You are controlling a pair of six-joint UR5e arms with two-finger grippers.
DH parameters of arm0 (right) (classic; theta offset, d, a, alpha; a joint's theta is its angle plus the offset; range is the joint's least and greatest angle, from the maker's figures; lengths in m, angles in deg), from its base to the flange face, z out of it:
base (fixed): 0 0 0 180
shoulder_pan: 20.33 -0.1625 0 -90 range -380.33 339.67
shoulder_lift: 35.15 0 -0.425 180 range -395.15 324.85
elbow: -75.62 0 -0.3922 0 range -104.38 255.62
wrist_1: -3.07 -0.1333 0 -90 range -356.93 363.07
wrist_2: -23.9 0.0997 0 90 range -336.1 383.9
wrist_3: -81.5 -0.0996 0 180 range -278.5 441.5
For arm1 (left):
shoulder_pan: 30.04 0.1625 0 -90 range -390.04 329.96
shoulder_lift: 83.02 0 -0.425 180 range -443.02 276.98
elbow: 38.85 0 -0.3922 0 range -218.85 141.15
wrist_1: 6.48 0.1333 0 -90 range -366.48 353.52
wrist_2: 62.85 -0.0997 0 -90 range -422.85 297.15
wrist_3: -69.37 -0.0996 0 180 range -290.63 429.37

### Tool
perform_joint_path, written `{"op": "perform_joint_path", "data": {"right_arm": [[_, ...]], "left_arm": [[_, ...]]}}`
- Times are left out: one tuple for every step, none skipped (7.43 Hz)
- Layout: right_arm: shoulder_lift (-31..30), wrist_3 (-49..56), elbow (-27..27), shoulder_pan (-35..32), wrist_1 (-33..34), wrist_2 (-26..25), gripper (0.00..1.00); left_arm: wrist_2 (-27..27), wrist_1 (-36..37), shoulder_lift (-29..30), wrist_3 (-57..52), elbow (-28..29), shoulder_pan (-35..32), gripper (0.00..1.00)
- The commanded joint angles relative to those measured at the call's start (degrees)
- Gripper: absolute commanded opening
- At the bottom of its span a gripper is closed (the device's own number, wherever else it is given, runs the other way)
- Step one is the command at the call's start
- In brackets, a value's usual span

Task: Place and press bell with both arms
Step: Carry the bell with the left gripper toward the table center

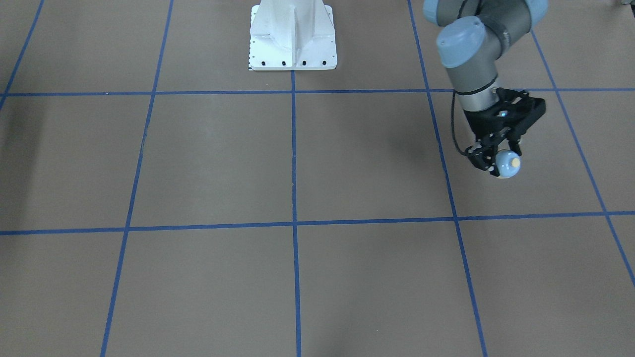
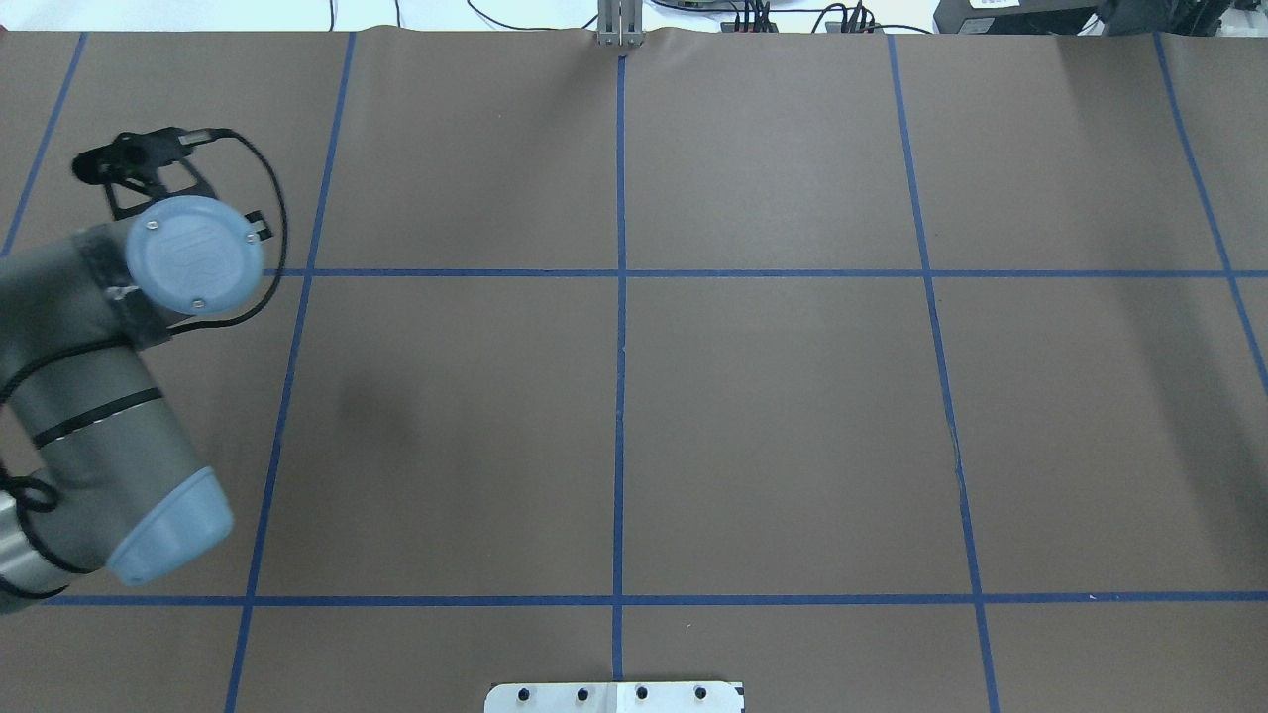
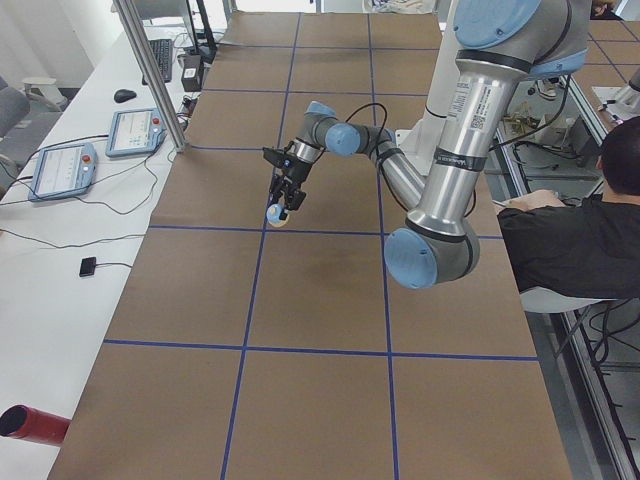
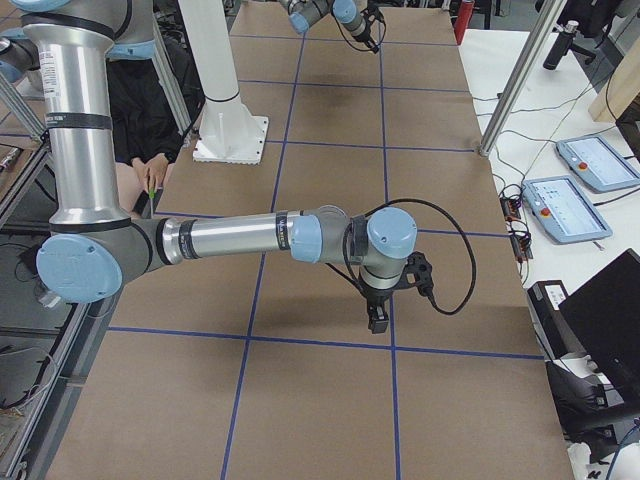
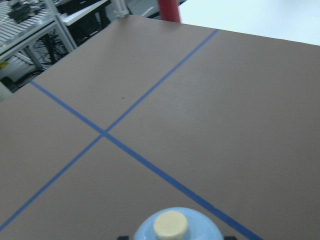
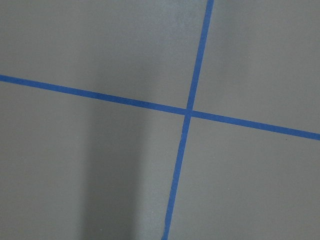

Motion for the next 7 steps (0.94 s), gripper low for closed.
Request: {"op": "perform_joint_path", "data": {"right_arm": [[0.1,-0.1,-0.2,0.0,0.0,0.1,0.99],[0.2,0.0,-0.2,0.0,0.0,0.0,1.00],[0.2,0.0,-0.2,0.0,0.0,0.0,1.00],[0.2,0.0,-0.2,0.0,0.0,0.1,1.00],[0.2,0.0,-0.3,0.0,0.0,0.1,1.00],[0.2,0.0,-0.5,0.0,0.1,0.0,1.00],[0.2,0.0,-0.6,0.0,0.1,0.0,1.00]], "left_arm": [[-1.3,-7.4,10.9,-6.7,8.0,2.3,0.00],[-2.2,-13.5,11.8,-8.8,10.3,3.1,0.00],[-4.3,-24.6,12.0,-12.3,14.2,4.6,0.00],[-5.2,-36.3,11.9,-15.8,17.3,5.8,0.00],[-5.2,-45.0,11.8,-19.3,18.3,6.2,0.00],[-5.2,-47.5,12.0,-19.9,18.3,7.6,0.00],[-5.2,-48.7,12.8,-19.9,18.4,9.0,0.00]]}}
